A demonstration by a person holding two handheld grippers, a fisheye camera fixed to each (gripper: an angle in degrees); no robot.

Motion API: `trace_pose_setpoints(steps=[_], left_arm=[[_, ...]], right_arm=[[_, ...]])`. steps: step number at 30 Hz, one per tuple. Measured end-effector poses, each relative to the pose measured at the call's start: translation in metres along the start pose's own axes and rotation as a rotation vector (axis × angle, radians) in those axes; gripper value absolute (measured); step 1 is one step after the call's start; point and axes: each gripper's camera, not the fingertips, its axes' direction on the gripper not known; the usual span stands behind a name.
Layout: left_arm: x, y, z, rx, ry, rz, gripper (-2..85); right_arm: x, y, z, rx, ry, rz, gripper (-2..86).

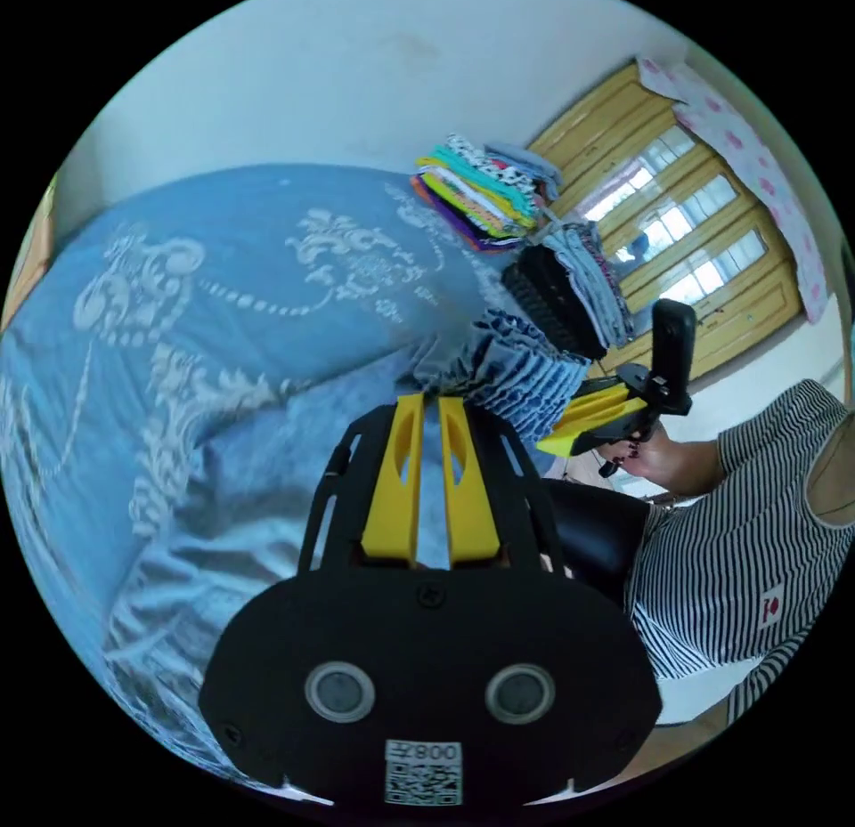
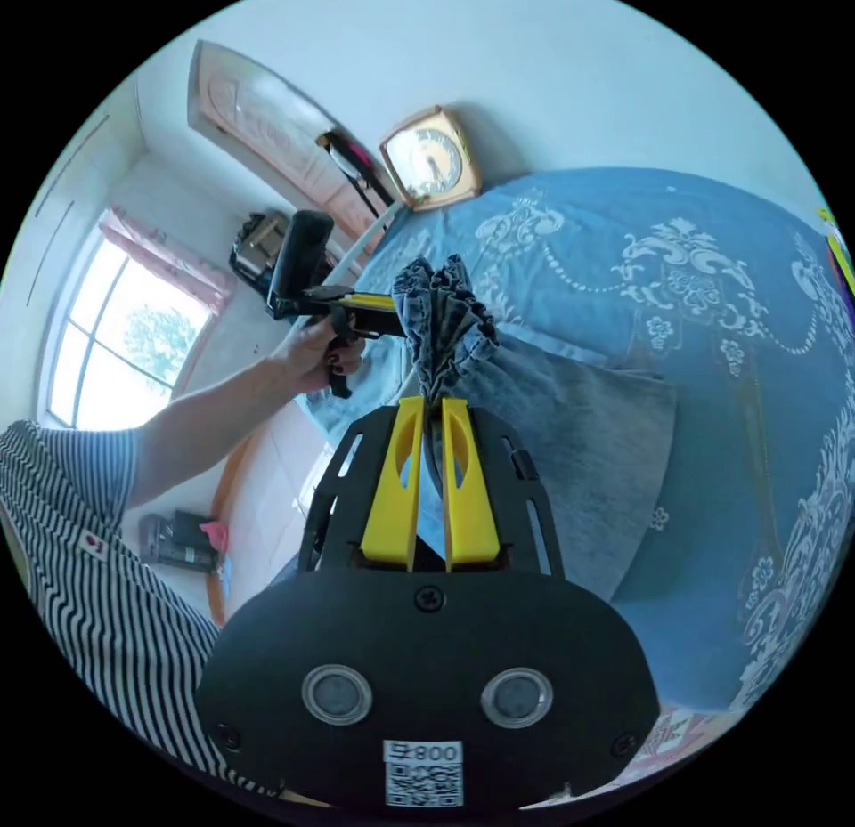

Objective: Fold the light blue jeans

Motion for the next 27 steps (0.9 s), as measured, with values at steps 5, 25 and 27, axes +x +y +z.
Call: trace_pose_setpoints(steps=[5, 25, 27], left_arm=[[-0.049, 0.061, -0.045, -0.023, -0.159, -0.318, 1.2], [0.057, 0.065, -0.109, 0.000, -0.278, -0.334, 0.1], [0.056, 0.063, -0.103, -0.031, -0.245, -0.336, 0.1]], right_arm=[[-0.032, -0.021, 0.080, -0.205, 0.094, -0.090, 4.2], [-0.062, -0.063, 0.097, -0.312, 0.240, -0.202, 0.3], [-0.043, -0.062, 0.121, -0.417, 0.273, -0.164, 0.3]])
